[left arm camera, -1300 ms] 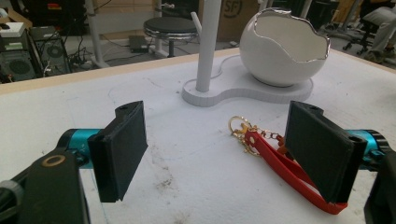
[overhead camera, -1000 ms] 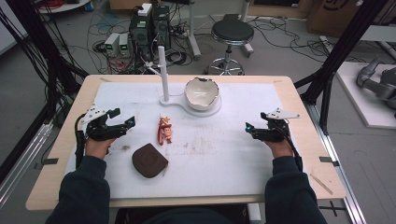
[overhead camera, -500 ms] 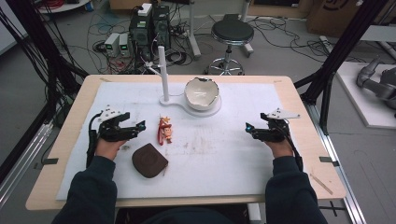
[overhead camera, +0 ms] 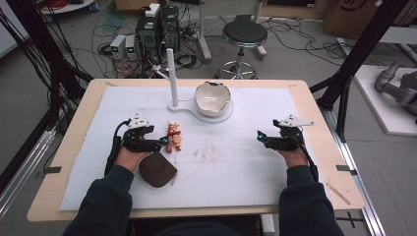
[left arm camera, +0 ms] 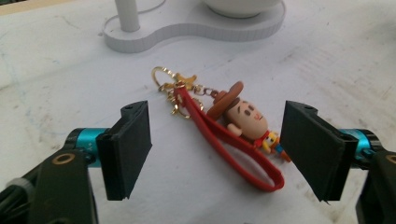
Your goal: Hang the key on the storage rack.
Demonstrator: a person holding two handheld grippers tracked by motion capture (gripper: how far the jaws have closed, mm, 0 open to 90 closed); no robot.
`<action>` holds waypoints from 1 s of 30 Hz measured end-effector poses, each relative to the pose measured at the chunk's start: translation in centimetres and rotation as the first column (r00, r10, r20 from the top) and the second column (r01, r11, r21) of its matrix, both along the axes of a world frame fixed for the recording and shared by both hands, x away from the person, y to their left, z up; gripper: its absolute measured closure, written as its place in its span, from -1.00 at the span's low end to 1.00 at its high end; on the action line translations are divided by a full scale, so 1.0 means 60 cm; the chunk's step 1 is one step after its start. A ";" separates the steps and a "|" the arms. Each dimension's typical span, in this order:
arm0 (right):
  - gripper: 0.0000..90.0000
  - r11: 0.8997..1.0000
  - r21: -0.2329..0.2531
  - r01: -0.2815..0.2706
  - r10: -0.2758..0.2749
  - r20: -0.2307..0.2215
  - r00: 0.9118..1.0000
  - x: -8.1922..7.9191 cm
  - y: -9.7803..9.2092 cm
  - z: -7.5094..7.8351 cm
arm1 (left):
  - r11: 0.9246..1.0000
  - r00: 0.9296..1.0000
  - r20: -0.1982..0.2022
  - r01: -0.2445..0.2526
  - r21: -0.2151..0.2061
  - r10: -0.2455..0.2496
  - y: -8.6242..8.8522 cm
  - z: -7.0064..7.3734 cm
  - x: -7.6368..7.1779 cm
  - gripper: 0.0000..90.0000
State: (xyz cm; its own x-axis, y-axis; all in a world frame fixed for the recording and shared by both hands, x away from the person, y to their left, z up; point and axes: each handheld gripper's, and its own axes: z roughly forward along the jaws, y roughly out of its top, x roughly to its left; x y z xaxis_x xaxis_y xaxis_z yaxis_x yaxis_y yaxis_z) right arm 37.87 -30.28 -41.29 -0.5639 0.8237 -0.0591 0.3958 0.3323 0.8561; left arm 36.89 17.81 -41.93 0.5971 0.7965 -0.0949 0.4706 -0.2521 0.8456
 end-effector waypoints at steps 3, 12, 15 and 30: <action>-0.54 1.000 -0.001 -0.001 0.001 0.000 1.000 0.000 0.001 0.000 | 1.000 1.000 -0.024 0.008 0.027 -0.007 -0.016 0.002 0.006 -0.40; -0.54 1.000 -0.003 -0.005 0.005 0.002 1.000 -0.001 0.003 0.000 | 0.993 0.996 -0.067 0.058 0.100 -0.051 -0.072 0.009 -0.002 -0.08; -0.54 1.000 -0.001 -0.004 0.004 0.003 1.000 -0.002 0.003 0.001 | 0.990 0.992 -0.120 0.055 0.132 -0.039 -0.087 0.000 0.008 -0.05; -0.54 1.000 -0.001 -0.002 0.002 0.001 1.000 -0.001 0.001 0.001 | 0.962 0.973 -0.214 -0.023 0.274 0.084 -0.098 -0.015 0.038 -0.02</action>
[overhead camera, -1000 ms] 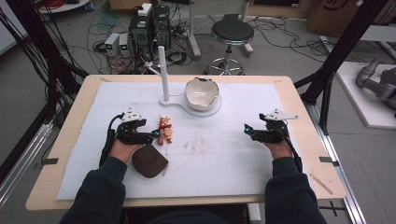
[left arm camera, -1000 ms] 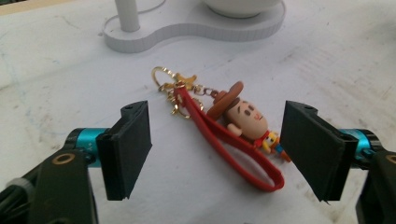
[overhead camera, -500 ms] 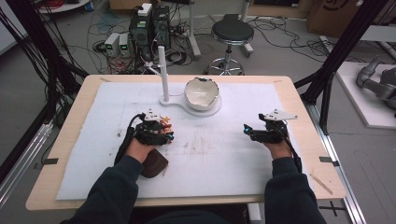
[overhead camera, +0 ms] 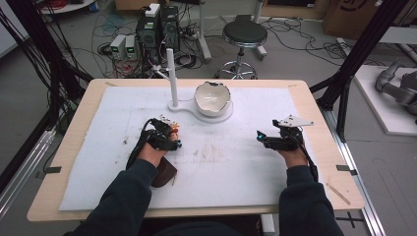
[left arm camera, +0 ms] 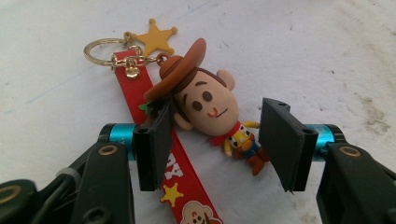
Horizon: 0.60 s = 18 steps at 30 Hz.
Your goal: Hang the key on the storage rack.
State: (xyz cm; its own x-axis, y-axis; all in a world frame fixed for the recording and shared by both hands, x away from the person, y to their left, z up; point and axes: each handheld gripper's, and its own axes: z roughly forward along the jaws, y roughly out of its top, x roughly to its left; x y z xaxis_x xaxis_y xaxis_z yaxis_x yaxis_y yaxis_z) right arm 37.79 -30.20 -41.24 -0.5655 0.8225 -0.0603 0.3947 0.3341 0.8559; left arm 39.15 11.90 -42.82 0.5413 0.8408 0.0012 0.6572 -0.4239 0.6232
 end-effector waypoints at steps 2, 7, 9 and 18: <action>-0.54 1.000 0.000 -0.004 0.004 -0.002 1.000 0.000 0.001 0.000 | 1.000 1.000 0.003 -0.003 -0.002 0.003 -0.002 0.000 0.005 -0.03; -0.54 1.000 0.000 -0.001 0.001 -0.005 1.000 0.000 0.001 0.000 | 0.999 0.999 0.013 0.042 0.032 -0.043 -0.008 -0.003 0.009 0.07; -0.54 1.000 0.001 0.000 0.000 -0.005 1.000 0.000 0.000 -0.001 | 0.998 0.998 0.001 0.056 0.011 -0.056 -0.002 -0.003 0.012 0.13; -0.54 1.000 0.005 0.003 -0.003 -0.005 1.000 0.000 -0.002 0.000 | 0.978 0.996 0.054 0.075 -0.194 -0.065 0.052 0.038 0.012 0.16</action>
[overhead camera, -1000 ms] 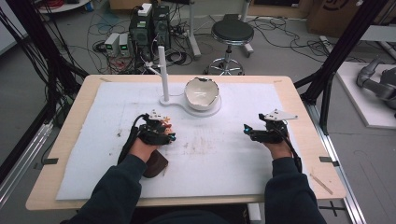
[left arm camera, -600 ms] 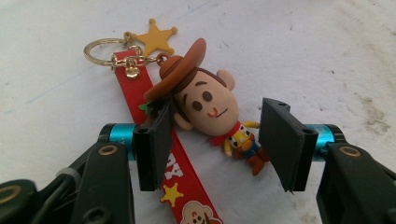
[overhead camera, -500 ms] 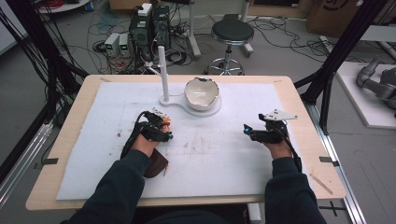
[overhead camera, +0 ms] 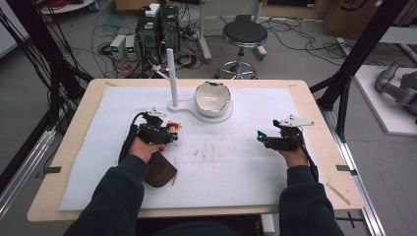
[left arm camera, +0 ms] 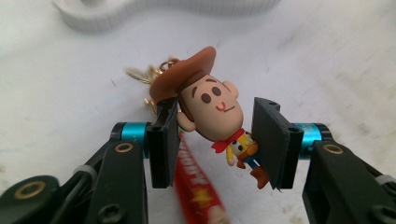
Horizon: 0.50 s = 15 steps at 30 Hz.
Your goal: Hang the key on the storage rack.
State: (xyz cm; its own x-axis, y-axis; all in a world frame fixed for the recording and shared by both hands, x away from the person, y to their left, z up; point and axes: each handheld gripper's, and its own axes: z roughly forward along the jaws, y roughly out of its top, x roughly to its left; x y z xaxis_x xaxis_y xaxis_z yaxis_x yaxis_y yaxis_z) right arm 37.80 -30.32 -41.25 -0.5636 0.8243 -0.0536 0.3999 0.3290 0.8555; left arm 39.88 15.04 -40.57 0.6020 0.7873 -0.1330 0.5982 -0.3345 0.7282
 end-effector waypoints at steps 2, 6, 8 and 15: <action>-0.54 1.000 0.001 -0.001 0.001 0.000 1.000 0.001 0.000 0.000 | 0.999 0.999 0.033 -0.002 -0.053 0.004 0.015 0.023 0.000 0.19; -0.54 1.000 0.003 0.000 0.000 -0.001 1.000 0.000 0.001 0.000 | 0.991 0.995 0.097 -0.001 -0.134 0.014 0.040 0.063 0.001 0.74; -0.54 1.000 0.001 -0.001 0.001 -0.001 1.000 0.000 0.001 0.000 | 0.997 0.996 0.085 -0.003 -0.071 0.009 0.039 0.065 0.006 0.74; -0.54 1.000 0.006 0.002 -0.002 0.002 1.000 0.000 -0.001 0.001 | 0.999 0.998 0.055 0.015 -0.044 -0.013 0.028 0.043 0.014 0.75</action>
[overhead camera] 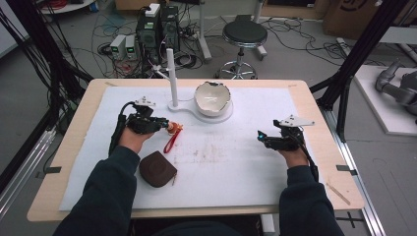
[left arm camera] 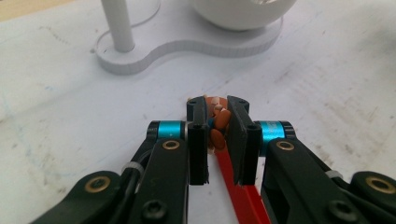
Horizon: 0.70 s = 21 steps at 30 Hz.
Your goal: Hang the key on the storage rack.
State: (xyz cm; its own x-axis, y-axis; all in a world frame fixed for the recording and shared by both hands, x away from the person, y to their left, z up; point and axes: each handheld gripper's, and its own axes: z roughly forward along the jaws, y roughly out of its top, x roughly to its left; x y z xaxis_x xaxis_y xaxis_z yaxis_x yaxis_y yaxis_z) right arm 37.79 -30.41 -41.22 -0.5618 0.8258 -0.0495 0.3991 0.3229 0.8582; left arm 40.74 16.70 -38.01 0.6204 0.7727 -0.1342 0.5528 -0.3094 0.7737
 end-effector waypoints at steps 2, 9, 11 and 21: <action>-0.54 1.000 -0.002 0.002 -0.002 0.001 1.000 0.000 -0.001 0.000 | 1.000 1.000 0.016 0.006 -0.009 -0.006 -0.001 0.004 -0.002 0.75; -0.54 1.000 -0.004 -0.005 0.005 0.000 1.000 0.001 0.001 -0.001 | 0.995 0.997 0.073 -0.016 -0.100 0.024 0.022 0.035 -0.010 0.76; -0.54 1.000 -0.002 -0.002 0.002 0.002 1.000 0.001 0.002 -0.001 | 0.994 0.994 0.105 -0.011 -0.109 0.022 0.025 0.056 -0.012 0.76; -0.54 1.000 0.003 -0.003 0.003 0.003 1.000 0.001 0.001 0.000 | 0.985 0.971 0.237 0.010 -0.173 0.032 0.030 0.168 0.001 0.77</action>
